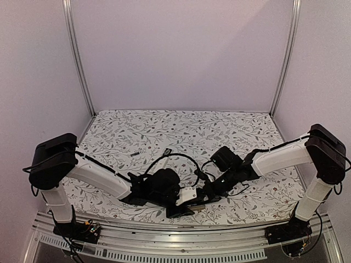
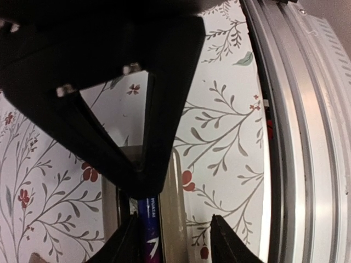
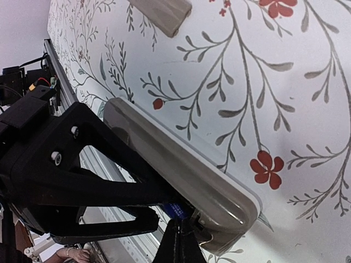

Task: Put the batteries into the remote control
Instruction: Place the battery in the battery compartment, then load the battery into the battery compartment.

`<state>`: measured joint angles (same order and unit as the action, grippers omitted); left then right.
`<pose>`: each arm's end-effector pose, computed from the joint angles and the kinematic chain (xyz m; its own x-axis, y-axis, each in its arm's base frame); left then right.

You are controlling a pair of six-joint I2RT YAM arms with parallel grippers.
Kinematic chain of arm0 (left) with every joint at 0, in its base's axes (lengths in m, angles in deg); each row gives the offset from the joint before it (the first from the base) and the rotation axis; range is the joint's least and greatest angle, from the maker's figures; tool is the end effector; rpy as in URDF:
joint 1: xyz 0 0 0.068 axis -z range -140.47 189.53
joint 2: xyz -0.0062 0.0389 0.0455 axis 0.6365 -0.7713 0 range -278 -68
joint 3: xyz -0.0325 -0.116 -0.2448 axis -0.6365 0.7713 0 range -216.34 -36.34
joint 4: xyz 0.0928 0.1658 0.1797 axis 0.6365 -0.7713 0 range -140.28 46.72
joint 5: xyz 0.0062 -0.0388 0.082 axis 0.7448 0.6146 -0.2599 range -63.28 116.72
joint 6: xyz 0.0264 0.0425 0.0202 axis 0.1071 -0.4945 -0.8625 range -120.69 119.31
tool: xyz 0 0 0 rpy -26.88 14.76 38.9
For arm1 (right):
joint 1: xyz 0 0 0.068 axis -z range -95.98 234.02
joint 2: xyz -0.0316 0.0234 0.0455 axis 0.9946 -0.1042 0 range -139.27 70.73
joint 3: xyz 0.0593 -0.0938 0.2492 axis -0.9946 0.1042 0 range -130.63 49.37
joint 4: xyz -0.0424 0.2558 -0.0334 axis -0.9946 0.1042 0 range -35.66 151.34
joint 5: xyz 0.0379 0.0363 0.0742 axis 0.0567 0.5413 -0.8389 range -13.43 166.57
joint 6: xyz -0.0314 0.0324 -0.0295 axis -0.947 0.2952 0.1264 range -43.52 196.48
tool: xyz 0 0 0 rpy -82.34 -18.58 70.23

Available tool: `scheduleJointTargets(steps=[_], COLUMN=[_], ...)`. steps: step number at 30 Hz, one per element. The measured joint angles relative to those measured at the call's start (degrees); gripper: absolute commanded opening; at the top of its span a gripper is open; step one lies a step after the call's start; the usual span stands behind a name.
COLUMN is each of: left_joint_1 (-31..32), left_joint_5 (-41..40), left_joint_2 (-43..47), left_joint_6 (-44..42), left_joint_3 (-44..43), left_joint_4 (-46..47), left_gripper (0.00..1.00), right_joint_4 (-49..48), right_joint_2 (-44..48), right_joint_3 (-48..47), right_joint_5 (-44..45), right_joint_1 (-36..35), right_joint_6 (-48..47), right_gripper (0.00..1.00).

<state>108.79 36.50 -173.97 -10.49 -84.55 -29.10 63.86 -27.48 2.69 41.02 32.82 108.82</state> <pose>0.1195 -0.3324 0.1169 -0.0762 0.6752 -0.7337 0.9927 0.1206 0.0080 0.1761 0.2521 0.1302 -0.8968 -0.4208 -0.1367 -0.3914 0.6103 0.6887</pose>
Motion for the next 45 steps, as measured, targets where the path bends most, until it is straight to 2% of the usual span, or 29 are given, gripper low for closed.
scheduleJointTargets(steps=[13, 22, 28, 31, 33, 34, 35, 38, 45], left_joint_1=[-0.1, -0.2, -0.8, -2.4, -3.5, -3.9, -4.0, -4.3, -4.3], left_joint_5=[-1.1, -0.9, 0.3, -0.3, -1.5, -2.2, -2.8, -3.4, -4.6], left_joint_2=[2.2, 4.1, 9.2, 13.5, 15.1, 15.6, 15.9, 16.0, 15.2], left_joint_6=[0.0, 0.2, -0.3, -0.8, -1.1, -1.3, -1.6, -2.1, -2.0], left_joint_3=[0.7, 1.0, 2.6, 6.4, 8.7, 9.8, 10.6, 13.1, 14.7], left_joint_4=[-1.3, -1.8, -1.5, -1.6, -1.8, -2.1, -2.4, -3.0, -2.3], left_gripper=[0.49, 0.49, 0.72, 0.83, 0.87, 0.96, 0.98, 0.98, 0.88], right_joint_4=[5.0, 7.7, 9.0, 9.3, 9.3, 9.3, 9.3, 9.3, 10.2], right_joint_2=[0.0, 0.0, 0.9, 1.1, 1.1, 1.1, 1.1, 1.1, 0.9], right_joint_3=[-2.9, -4.5, -5.6, -5.6, -5.6, -5.6, -5.6, -5.6, -6.2], right_joint_5=[2.9, 2.9, 3.0, 3.3, 3.6, 3.7, 3.8, 4.3, 6.3], right_joint_1=[-0.2, -0.2, -0.2, -0.3, -0.5, -0.5, -0.6, -0.7, -1.3], right_joint_6=[-1.8, -3.0, -3.2, -2.7, -1.9, -1.6, -1.2, -0.1, 0.5], right_gripper=[0.06, 0.04, 0.03, 0.06, 0.08, 0.09, 0.10, 0.10, 0.07])
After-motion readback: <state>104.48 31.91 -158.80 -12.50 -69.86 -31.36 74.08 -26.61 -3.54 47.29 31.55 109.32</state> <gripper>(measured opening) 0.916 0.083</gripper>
